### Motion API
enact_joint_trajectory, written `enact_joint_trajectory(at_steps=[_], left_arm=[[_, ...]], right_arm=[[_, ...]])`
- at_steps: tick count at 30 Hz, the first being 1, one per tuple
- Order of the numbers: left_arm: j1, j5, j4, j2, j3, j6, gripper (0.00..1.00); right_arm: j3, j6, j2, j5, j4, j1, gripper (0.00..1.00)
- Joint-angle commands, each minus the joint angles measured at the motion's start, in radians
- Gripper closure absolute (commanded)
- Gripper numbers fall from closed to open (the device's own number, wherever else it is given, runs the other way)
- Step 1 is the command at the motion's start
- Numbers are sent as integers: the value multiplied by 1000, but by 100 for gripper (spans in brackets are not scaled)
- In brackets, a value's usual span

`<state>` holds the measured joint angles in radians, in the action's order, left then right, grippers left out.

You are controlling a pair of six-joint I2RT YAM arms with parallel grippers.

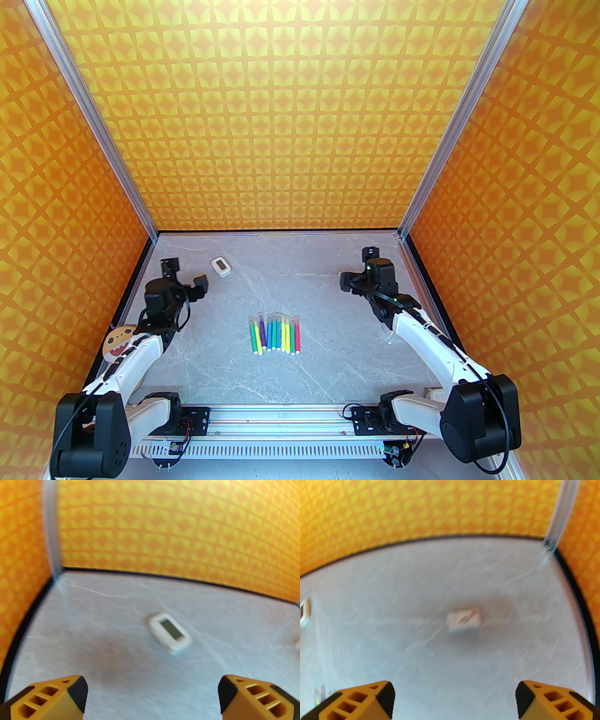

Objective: Open the pen caps

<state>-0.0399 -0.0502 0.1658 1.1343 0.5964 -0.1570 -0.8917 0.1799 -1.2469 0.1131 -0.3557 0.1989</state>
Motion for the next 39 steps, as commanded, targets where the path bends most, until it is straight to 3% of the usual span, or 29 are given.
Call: enact_joint_trajectory(at_steps=[1, 7, 15, 25, 39], left_arm=[[-49, 35, -225, -17, 56, -49, 4], [-107, 34, -429, -19, 131, -62, 3], [-163, 32, -518, -18, 167, -79, 2], [-171, 29, -529, -19, 161, -99, 1], [-171, 29, -531, -18, 152, -84, 1]], right_arm=[[-43, 62, -33, -83, -221, 42, 13], [-62, 102, -62, -145, -312, 126, 19], [-62, 164, -129, -136, -330, 291, 24], [-59, 272, -218, -139, -247, 437, 37], [-69, 341, -329, -152, -212, 552, 50]])
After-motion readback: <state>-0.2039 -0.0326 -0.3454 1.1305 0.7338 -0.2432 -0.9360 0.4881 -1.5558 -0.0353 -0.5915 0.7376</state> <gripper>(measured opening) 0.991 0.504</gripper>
